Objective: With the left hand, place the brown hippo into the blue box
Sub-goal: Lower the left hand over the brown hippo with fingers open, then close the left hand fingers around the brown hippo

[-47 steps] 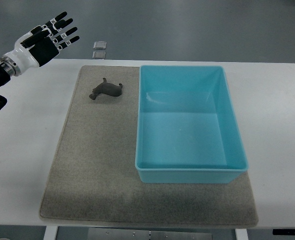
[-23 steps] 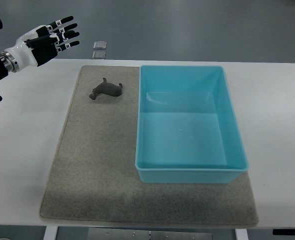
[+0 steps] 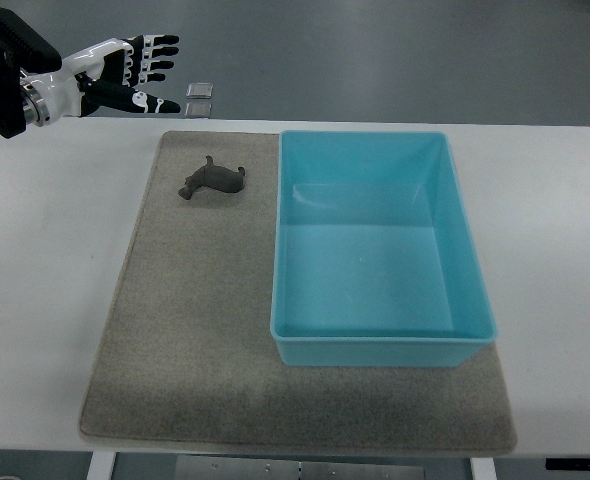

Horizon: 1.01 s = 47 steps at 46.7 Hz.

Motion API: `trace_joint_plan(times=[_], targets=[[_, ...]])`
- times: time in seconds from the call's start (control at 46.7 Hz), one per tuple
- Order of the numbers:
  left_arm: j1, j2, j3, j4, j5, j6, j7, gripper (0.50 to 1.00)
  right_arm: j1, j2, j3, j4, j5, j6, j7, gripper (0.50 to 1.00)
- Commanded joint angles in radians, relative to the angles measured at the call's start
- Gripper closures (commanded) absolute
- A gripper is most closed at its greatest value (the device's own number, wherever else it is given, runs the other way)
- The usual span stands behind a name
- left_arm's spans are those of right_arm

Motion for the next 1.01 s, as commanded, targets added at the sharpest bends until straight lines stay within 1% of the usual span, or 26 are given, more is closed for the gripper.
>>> trace_joint_plan(times=[0.0,0.107,0.3,0.407,0.514,0.621,0.792,0.985], targets=[[-0.004,-0.008,0.002,-0.003,0.128,0.045,0.0,0.501,0.0,0.0,0.0,0.0,-0.001,0.0,0.0,0.564],[-0.012,-0.025,0.012,-0.018,0.269,0.094,0.0,0.501,0.0,0.0,0.0,0.0,-0.001,0.0,0.0,0.564],[-0.072,-0.045,0.121,-0.021,0.384,0.111,0.0,0.501,0.0,0.0,0.0,0.0,-0.001,0.0,0.0,0.564],[-0.087,-0.071,0.179,-0.021,0.424,0.137,0.0,0.501,0.0,0.0,0.0,0.0,-0.001,0.0,0.0,0.564],[-0.09,-0.108,0.241,-0.018,0.475,0.197,0.0,0.501,0.0,0.0,0.0,0.0,-0.001,0.0,0.0,0.564],[-0.09,-0.12,0.276,-0.018,0.512,0.259,0.0,0.501,0.0,0.0,0.0,0.0,-0.001,0.0,0.0,0.564],[-0.079,-0.164,0.281,0.0,0.552,0.271,0.0,0.501,0.0,0.0,0.0,0.0,-0.001,0.0,0.0,0.564],[-0.075,-0.232,0.282,0.074,0.605,0.274,0.005,0.504,0.0,0.0,0.0,0.0,-0.001,0.0,0.0,0.564]])
